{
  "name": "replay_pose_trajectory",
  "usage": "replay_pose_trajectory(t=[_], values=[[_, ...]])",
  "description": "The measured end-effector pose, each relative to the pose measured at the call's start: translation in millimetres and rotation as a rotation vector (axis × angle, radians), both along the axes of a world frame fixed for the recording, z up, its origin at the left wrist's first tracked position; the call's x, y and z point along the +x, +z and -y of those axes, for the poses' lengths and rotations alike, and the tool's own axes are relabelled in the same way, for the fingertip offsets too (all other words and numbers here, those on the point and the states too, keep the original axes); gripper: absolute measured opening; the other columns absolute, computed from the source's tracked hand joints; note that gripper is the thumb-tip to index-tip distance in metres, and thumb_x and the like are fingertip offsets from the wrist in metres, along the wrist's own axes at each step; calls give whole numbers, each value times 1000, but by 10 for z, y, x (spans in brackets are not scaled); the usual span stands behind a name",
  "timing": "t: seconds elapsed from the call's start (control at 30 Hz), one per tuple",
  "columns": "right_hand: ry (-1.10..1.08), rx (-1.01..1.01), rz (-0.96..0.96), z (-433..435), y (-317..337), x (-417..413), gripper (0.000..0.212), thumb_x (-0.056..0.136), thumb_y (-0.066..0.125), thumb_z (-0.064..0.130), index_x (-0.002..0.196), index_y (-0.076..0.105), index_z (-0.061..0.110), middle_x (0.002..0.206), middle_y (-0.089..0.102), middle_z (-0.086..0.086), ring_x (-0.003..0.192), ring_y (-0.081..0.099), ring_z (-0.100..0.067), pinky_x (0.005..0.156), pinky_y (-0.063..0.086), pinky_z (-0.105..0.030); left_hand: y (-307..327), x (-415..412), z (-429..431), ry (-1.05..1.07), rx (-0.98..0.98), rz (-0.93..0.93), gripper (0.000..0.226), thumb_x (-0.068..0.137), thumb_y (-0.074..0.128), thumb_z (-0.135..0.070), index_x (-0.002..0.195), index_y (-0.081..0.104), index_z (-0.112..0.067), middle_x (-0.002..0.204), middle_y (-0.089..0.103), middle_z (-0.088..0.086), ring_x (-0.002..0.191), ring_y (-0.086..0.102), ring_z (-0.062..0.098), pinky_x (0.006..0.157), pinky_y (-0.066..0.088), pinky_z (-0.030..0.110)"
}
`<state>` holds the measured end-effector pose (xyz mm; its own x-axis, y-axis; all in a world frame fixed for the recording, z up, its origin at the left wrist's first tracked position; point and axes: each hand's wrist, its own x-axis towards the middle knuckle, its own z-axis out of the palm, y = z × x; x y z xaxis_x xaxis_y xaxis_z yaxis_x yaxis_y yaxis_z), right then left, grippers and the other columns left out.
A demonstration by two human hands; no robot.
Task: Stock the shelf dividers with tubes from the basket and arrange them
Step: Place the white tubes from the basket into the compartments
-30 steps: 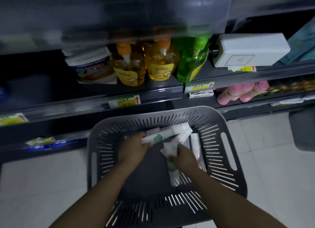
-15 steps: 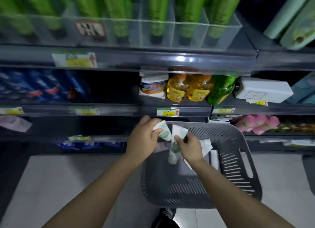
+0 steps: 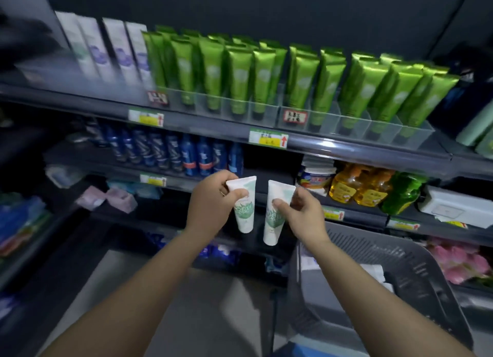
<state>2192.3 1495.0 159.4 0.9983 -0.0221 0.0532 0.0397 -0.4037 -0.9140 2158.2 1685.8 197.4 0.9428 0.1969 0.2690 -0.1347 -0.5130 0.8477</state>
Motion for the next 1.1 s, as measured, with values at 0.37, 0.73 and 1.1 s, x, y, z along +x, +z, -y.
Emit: replay_pose_trajectory(t=[0.37,0.73,1.1], values=[[191,116,58,-1459,545,-184,11,81,73,18,84,65,12,83,68,-13,76,65,-24,73,55,-52,426,-580,-1460,188,-46,118,10,78,73,-9,79,64,-13,55,49,-8,50,42,2,52,35,18],[370,135,210,-2676,978,127,25,79,74,12,83,57,31,70,56,7,66,52,-13,65,50,-37,690,-473,-2557,378,-58,184,16,73,76,-12,80,66,-22,63,58,-4,56,48,4,58,46,25],[505,129,364,-3886,1405,992,11,84,69,18,87,60,23,81,62,-16,68,53,-16,71,53,-46,1099,249,-3665,446,10,217,16,76,75,-11,76,61,-19,59,50,-8,52,42,3,54,39,21]])
